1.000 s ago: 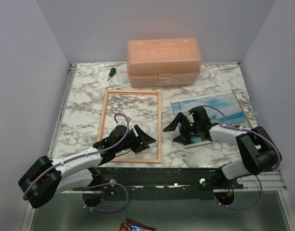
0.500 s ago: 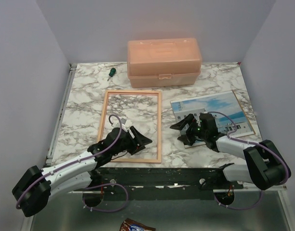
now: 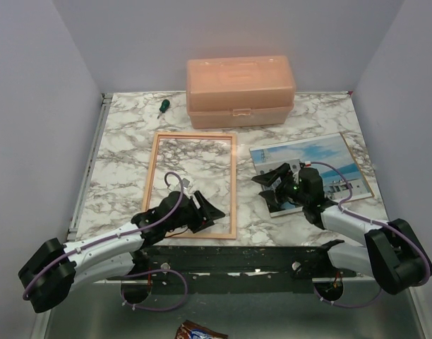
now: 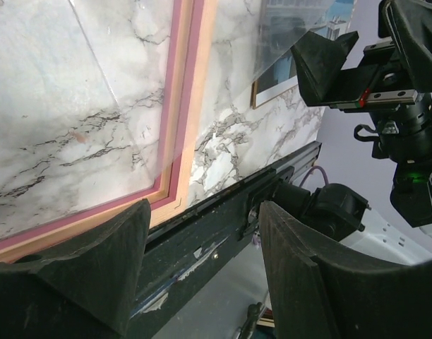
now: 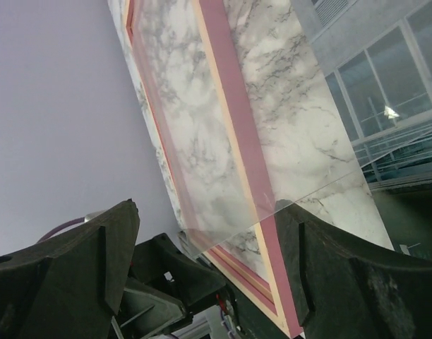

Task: Put the photo into the frame
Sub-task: Pick up the photo frame item at the center of the board.

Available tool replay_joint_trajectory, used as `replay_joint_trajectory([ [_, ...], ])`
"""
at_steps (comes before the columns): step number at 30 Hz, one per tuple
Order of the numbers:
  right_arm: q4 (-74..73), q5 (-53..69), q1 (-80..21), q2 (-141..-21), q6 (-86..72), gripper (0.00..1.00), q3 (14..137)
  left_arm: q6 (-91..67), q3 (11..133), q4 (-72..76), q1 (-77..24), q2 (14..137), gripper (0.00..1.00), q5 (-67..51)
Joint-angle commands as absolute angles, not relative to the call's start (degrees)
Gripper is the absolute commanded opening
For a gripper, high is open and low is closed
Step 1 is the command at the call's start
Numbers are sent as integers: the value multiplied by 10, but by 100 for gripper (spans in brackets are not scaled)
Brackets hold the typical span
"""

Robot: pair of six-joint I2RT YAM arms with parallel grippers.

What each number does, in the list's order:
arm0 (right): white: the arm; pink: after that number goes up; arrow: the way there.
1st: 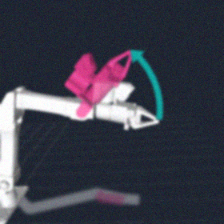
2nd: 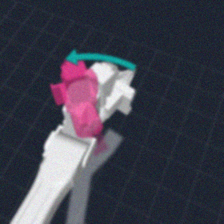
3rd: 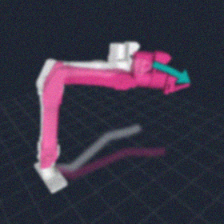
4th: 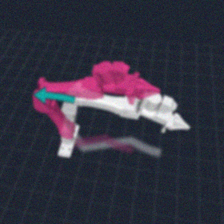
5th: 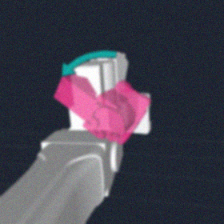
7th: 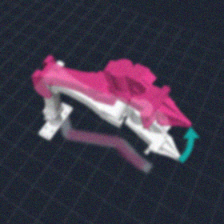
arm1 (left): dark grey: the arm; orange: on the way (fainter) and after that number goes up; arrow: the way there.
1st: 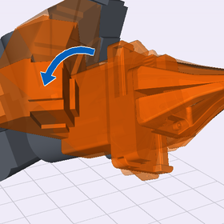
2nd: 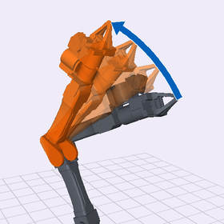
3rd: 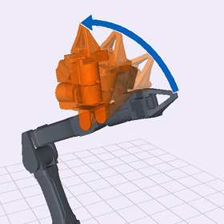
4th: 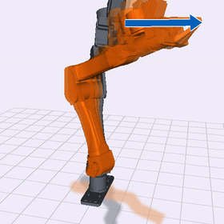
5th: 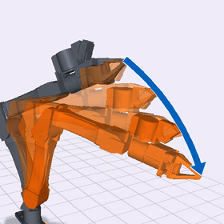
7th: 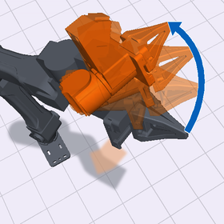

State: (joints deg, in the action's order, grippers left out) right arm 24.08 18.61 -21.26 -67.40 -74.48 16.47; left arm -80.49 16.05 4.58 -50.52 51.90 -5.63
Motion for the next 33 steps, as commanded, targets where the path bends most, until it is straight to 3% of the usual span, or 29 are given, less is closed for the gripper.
replay_joint_trajectory([
  [1,273,155,-209,-689,-740,83,175,-816,160,73,-515,525,64,-67],
  [12,322,141,-209,-719,-760,68,183,-813,174,45,-539,483,65,-49],
  [23,338,119,-209,-722,-760,61,192,-803,184,8,-541,426,65,-30],
  [33,314,116,-209,-724,-759,35,215,-794,197,-48,-541,380,65,-9],
])
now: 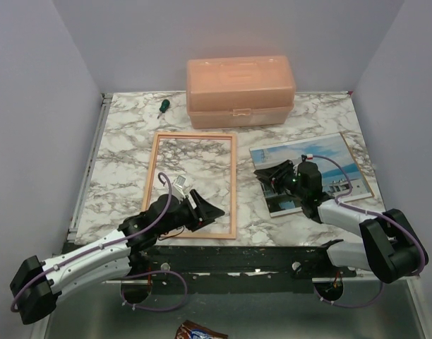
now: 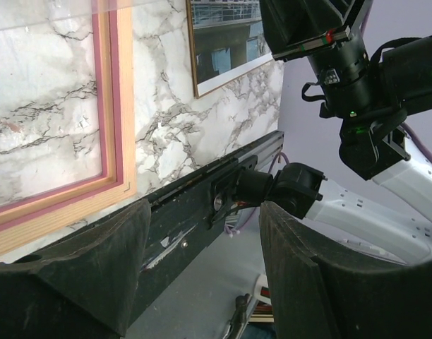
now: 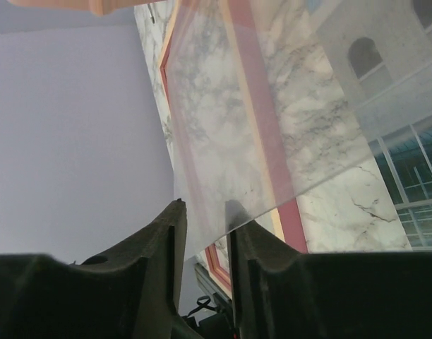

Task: Put the photo into the frame
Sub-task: Pick up the photo frame item at the center of the board.

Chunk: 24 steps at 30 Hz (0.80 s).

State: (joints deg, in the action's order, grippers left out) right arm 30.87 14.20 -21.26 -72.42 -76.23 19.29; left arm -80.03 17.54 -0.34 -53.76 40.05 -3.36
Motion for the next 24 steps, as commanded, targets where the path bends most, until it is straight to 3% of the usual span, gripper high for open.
replay_joint_trajectory([
  [1,307,116,-209,-720,-758,32,216,-793,199,-55,-541,374,65,-7],
  [16,139,160,-209,-657,-663,2,275,-691,325,-235,-541,306,65,51],
  [24,-33,254,-209,-651,-531,0,372,-606,435,-314,-540,325,65,78],
])
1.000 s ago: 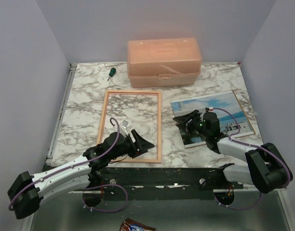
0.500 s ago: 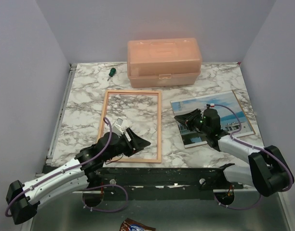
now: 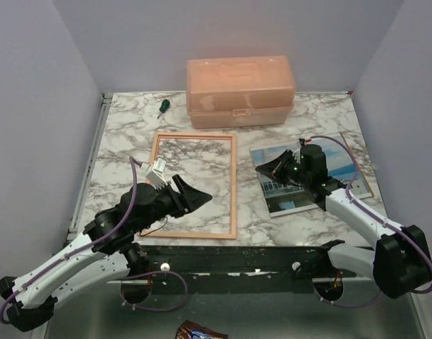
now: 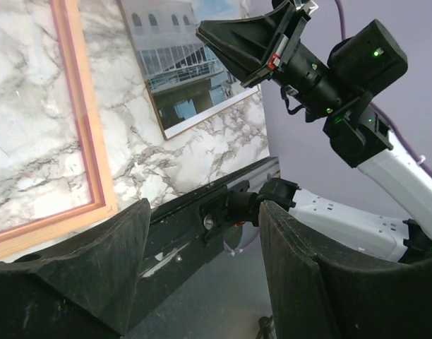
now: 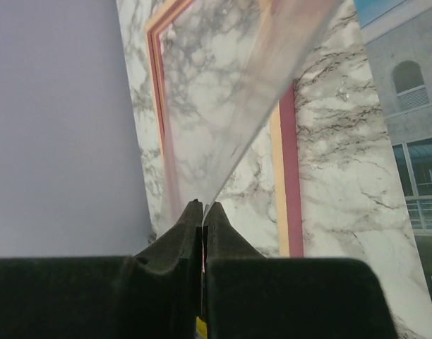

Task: Put the photo into the frame
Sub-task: Pick up the photo frame item at the center of the board.

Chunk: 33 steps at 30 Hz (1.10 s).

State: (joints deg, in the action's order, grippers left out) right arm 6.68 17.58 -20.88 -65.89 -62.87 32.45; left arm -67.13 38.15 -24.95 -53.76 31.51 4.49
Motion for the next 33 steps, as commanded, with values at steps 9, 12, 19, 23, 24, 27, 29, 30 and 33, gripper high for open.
replay_joint_trajectory([
  [9,-152,422,-209,-702,-375,0,437,-550,511,-387,-541,372,65,118],
  [12,-209,409,-209,-723,-310,0,453,-553,502,-381,-541,377,65,119],
  [19,-279,244,-207,-789,-289,10,488,-562,481,-366,-541,396,65,104],
  [23,-227,228,-206,-823,-309,26,489,-563,474,-356,-541,409,65,96],
  [24,-214,226,-205,-831,-313,30,489,-563,473,-354,-541,412,65,93],
  [27,-192,222,-203,-861,-324,39,491,-566,467,-350,-541,420,65,84],
  [29,-184,209,-203,-874,-329,48,492,-569,462,-348,-540,423,65,81],
  [30,-185,202,-202,-878,-332,53,493,-572,458,-346,-540,424,65,79],
  [33,-188,190,-199,-877,-339,65,488,-577,446,-339,-540,427,65,72],
])
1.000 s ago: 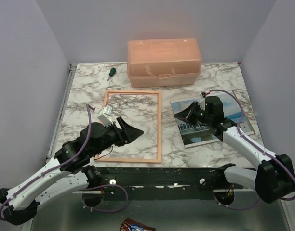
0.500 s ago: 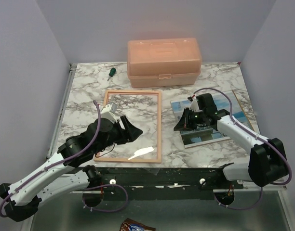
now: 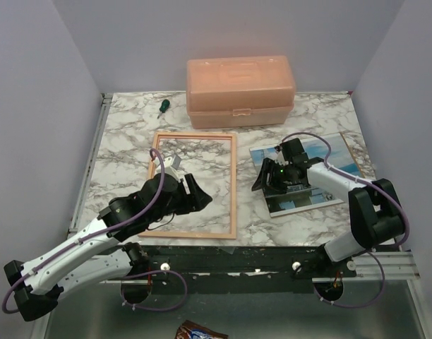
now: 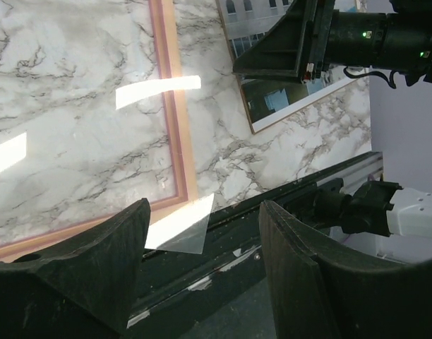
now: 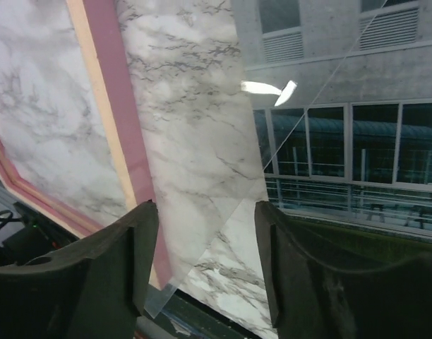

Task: Put the photo into the frame
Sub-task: Pick up the photo frame item at the center of the board.

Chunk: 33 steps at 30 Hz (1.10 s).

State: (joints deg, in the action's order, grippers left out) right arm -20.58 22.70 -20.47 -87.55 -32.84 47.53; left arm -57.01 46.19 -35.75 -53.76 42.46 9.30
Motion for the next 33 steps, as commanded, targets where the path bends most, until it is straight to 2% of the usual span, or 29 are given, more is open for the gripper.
replay_joint_trajectory([
  [1,-189,186,-198,-871,-341,68,483,-579,443,-336,-541,427,65,70],
  [4,-197,178,-197,-850,-346,73,467,-583,432,-331,-540,430,65,67],
  [10,-175,212,-196,-789,-378,75,403,-596,404,-292,-539,439,65,42],
  [19,36,336,-196,-760,-514,73,252,-641,338,-152,-522,483,66,-64],
  [25,239,362,-196,-781,-624,67,172,-663,316,-87,-506,497,66,-106],
  [27,293,358,-196,-793,-649,62,156,-662,317,-87,-500,494,66,-108],
  [30,340,350,-196,-816,-667,55,149,-660,318,-88,-489,486,66,-112],
  [33,387,349,-196,-848,-680,52,149,-658,318,-90,-480,478,66,-115],
])
